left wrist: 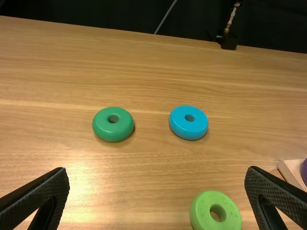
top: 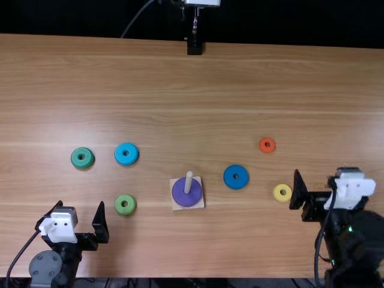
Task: Build the Hanoi tower: stack the rings onto the peg from bottom to top in this color order: purple, dark blue, light blue, dark green, light green, yellow, orange.
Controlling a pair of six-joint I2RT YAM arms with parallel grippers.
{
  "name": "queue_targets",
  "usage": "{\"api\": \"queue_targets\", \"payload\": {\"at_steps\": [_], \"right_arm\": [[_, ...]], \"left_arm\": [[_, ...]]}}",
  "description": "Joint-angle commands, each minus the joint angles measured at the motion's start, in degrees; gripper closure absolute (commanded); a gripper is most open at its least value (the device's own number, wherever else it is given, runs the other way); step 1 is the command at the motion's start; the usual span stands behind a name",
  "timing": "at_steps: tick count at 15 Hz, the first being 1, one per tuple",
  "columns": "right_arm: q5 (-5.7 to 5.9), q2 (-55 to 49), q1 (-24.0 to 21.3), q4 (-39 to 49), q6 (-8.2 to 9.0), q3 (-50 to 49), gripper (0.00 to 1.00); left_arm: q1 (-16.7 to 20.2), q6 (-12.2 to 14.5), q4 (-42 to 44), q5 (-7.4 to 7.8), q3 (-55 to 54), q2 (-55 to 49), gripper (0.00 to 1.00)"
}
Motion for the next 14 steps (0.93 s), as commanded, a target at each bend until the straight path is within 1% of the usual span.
{"api": "queue_targets", "payload": {"at_steps": [1,2,3,4,5,6,7,9,11,12,14], "right_arm": [[0.32,4.28,2.22,-0.88,4.87,3.83,0.00],[0.32,8.41,4.85,-0.88,9.19,4.97,0.00],[0.53,11.83,7.75,-0.98,12.67,6.82,0.00],[1.48,15.53,10.22,-1.30,14.36,8.14,0.00],[2.85,19.92,13.20,-2.78,14.89,9.37,0.00],[4.01,24.14,16.37,-6.89,14.99,11.83,0.00],[4.01,28.71,18.92,-11.74,14.99,14.29,0.00],[3.69,36.09,22.26,-18.39,15.41,17.63,0.00],[3.80,41.37,24.89,-20.07,19.53,19.39,0.00],[3.90,43.83,24.89,-19.65,20.69,19.91,0.00],[3.80,48.40,24.80,-19.23,21.00,21.58,0.00]], "left_arm": [[-0.16,0.33,-4.69,-0.40,-6.04,-0.67,0.00],[-0.25,0.33,-4.69,-0.30,-6.04,-0.67,0.00],[-0.16,0.33,-4.69,-0.40,-6.04,-0.67,0.00],[-0.16,0.33,-4.69,-0.40,-6.04,-0.67,0.00],[-0.16,0.33,-4.69,-0.40,-6.04,-0.67,0.00],[-0.16,0.33,-4.69,-0.40,-6.04,-0.67,0.00],[-0.16,0.33,-4.69,-0.40,-6.04,-0.67,0.00],[-0.16,0.33,-4.69,-0.40,-6.04,-0.67,0.00],[-0.16,0.33,-4.69,-0.40,-6.04,-0.67,0.00],[-0.16,0.33,-4.69,-0.40,-6.04,-0.67,0.00],[-0.16,0.33,-4.69,-0.30,-6.04,-0.67,0.00]]}}
